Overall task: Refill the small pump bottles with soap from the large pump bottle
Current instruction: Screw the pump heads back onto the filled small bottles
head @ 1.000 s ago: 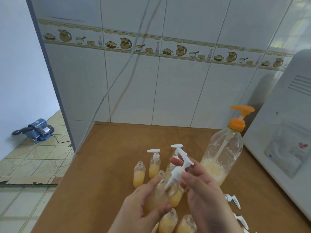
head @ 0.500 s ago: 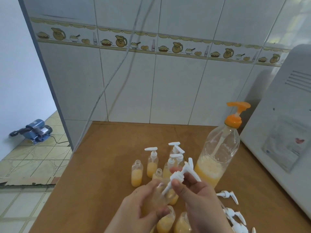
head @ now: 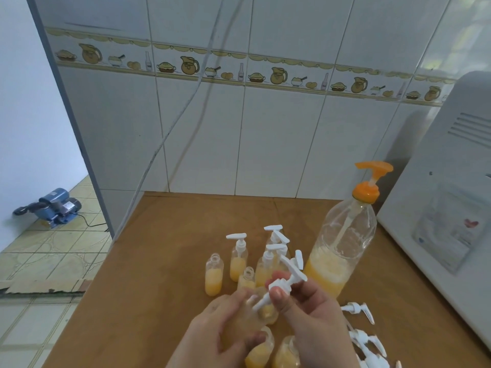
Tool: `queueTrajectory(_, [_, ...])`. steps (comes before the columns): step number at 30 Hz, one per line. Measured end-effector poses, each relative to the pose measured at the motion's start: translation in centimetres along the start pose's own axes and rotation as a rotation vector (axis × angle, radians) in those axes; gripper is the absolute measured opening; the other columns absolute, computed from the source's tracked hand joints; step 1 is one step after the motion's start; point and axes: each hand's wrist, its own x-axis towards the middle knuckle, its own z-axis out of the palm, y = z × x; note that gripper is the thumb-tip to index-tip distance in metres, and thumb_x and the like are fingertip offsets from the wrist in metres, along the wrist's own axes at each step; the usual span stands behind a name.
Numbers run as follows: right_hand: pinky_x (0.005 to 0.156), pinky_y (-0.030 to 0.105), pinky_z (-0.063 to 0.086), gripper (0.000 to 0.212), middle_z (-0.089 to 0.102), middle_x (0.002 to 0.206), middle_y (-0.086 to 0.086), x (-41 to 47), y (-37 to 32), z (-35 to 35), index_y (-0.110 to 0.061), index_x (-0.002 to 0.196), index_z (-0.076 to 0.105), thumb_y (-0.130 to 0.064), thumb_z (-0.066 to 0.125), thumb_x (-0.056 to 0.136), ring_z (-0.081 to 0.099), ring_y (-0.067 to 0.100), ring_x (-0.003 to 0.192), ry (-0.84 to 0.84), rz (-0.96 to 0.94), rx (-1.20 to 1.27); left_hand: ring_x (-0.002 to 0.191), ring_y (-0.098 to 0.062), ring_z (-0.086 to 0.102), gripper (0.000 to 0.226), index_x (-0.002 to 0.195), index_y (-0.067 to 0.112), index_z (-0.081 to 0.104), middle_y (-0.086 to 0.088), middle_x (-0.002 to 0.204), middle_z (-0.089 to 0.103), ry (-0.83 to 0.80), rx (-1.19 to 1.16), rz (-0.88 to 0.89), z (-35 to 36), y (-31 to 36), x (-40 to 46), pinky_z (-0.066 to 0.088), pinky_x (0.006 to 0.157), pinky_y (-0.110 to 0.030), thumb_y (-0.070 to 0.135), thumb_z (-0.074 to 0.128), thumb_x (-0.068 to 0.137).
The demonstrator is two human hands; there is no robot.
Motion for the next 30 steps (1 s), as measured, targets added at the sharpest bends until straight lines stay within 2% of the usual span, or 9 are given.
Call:
queueTrajectory(4, [0.088,0.039,0.048,0.075,0.073,0.079,0.003,-0.2,0.5,0.2,-0.036,0.080,0.076,-0.079,0.076,0.018,0.064,0.026,0.084,0.108,-0.077,-0.142,0.115,0.011,0.044,0.064,0.114,0.077,0.027,0.042,0.125,0.038,-0.011,0.057,0.051,-0.1,1.0,0.5,0.038,0.091,-0.007,0.084,0.052,0.055])
queueTrajectory(8, [0.064,0.015,0.051,0.066,0.073,0.075,0.003,-0.8,-2.2,-0.2,-0.031,0.078,0.076,-0.072,0.081,0.026,0.067,0.010,0.067,0.065,-0.194,-0.182,0.120,0.016,0.033,0.086,0.125,0.068,0.013,0.044,0.132,0.024,-0.038,0.064,0.055,-0.5,1.6,0.9,0.033,0.091,-0.003,0.081,0.060,0.054])
queueTrajectory(10, [0.058,0.007,0.047,0.035,0.073,0.072,-0.001,-1.3,-4.7,-0.9,-0.029,0.076,0.076,-0.051,0.086,0.050,0.065,0.002,0.061,0.122,-0.277,-0.202,0.124,0.017,0.025,0.095,0.127,0.067,0.004,0.043,0.135,0.017,-0.040,0.116,0.067,-1.1,1.5,1.0,0.030,0.093,-0.001,0.086,0.057,0.051])
queueTrajectory(11, [0.056,0.004,0.045,0.016,0.073,0.072,-0.004,-1.3,-5.7,-1.6,-0.029,0.076,0.076,-0.032,0.083,0.062,0.064,-0.001,0.061,0.177,-0.307,-0.223,0.124,0.015,0.028,0.091,0.129,0.066,0.009,0.041,0.134,0.023,-0.017,0.127,0.073,-1.5,1.3,1.0,0.030,0.093,-0.002,0.085,0.057,0.054])
queueTrajectory(12, [0.057,0.002,0.045,0.015,0.073,0.073,-0.008,-1.3,-6.5,-2.5,-0.029,0.078,0.075,-0.020,0.078,0.066,0.065,-0.003,0.064,0.241,-0.346,-0.264,0.122,0.012,0.035,0.084,0.129,0.063,0.020,0.038,0.131,0.033,0.011,0.127,0.059,-1.8,0.7,0.9,0.032,0.092,-0.003,0.083,0.057,0.056])
queueTrajectory(16, [0.072,0.009,0.050,0.034,0.073,0.089,-0.012,-0.8,-7.5,-5.9,-0.039,0.097,0.069,-0.033,0.072,0.063,0.068,0.007,0.083,0.353,-0.457,-0.467,0.106,0.008,0.052,0.059,0.116,0.055,0.048,0.031,0.114,0.054,0.147,0.113,-0.020,-3.3,-1.2,0.0,0.041,0.080,-0.004,0.065,0.066,0.061])
queueTrajectory(20, [0.068,0.003,0.045,0.026,0.070,0.086,-0.018,0.6,-5.3,-8.1,-0.043,0.089,0.069,-0.036,0.073,0.064,0.064,0.003,0.079,0.248,-0.370,-0.712,0.102,0.006,0.053,0.057,0.112,0.060,0.043,0.034,0.111,0.054,0.163,0.107,-0.126,-4.2,-2.3,-1.1,0.048,0.072,-0.014,0.044,0.077,0.069])
queueTrajectory(24, [0.063,0.015,0.046,0.027,0.067,0.078,-0.018,2.8,-1.1,-8.9,-0.041,0.079,0.070,-0.017,0.079,0.072,0.060,0.004,0.074,0.179,-0.163,-0.773,0.099,0.005,0.055,0.060,0.108,0.059,0.047,0.033,0.107,0.057,0.172,0.138,-0.177,-4.6,-3.3,-2.1,0.045,0.077,-0.012,0.024,0.079,0.072])
queueTrajectory(30, [0.067,0.020,0.042,0.027,0.066,0.084,-0.012,4.9,3.3,-8.6,-0.039,0.082,0.065,-0.014,0.074,0.079,0.058,0.007,0.081,0.151,-0.052,-0.846,0.097,0.004,0.055,0.060,0.105,0.059,0.049,0.033,0.105,0.058,0.173,0.160,-0.232,-4.7,-3.8,-2.9,0.045,0.075,-0.012,0.021,0.079,0.071])
